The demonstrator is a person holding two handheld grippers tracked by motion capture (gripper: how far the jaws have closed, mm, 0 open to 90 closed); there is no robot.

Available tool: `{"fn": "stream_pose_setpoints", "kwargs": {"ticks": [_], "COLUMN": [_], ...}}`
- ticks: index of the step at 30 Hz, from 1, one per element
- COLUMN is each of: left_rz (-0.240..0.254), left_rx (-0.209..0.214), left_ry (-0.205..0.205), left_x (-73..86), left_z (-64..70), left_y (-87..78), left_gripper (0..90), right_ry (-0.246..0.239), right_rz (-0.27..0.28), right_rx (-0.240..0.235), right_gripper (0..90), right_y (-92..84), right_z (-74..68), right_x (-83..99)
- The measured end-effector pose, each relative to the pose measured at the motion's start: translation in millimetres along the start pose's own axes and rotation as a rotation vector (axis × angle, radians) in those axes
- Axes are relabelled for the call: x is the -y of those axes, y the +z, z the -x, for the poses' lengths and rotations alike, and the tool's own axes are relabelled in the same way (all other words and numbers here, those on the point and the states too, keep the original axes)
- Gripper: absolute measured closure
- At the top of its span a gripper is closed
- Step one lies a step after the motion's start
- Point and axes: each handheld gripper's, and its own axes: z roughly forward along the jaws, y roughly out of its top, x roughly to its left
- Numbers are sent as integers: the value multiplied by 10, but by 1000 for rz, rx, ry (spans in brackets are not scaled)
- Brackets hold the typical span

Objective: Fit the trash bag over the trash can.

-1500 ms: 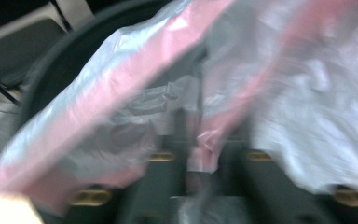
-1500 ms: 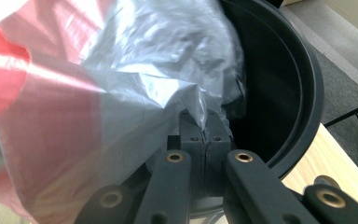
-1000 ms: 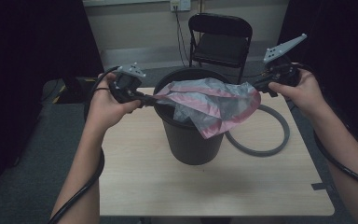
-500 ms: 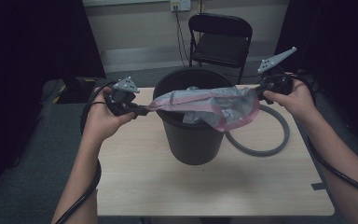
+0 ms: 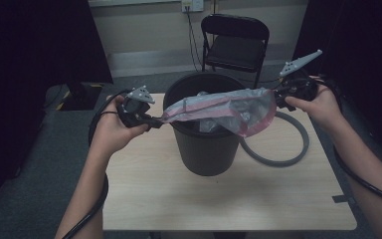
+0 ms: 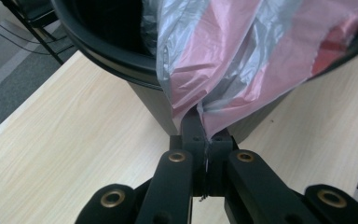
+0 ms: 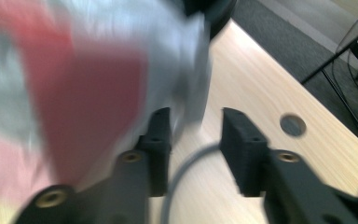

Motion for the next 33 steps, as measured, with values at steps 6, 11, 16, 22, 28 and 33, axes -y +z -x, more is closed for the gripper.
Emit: {"fn": "stream_pose_setpoints", "kwargs": {"ticks": [6, 11, 16, 22, 28, 33], "left_rz": [-13, -28, -31, -22, 6, 36], "left_rx": [-10, -15, -20, -21, -11, -14], "left_ry": [8, 16, 15, 18, -5, -23], "left_x": [-27, -94, -135, -154, -86, -39], "left_z": [73, 93, 107, 116, 52, 10], "left_y": [-9, -33, -59, -53, -64, -138], "left_gripper": [899, 899, 899, 898, 898, 899], "right_ry": [-14, -32, -4, 25, 37, 36], "right_rz": [19, 9, 52, 25, -19, -78], "right_rx": [-48, -64, -103, -102, -75, -31], "right_gripper": [466, 405, 337, 429, 834, 900], "right_y": [-250, -458, -579, -407, -128, 63], "right_z": [-108, -202, -235, -296, -241, -141], "right_x": [194, 193, 156, 19, -33, -39]}}
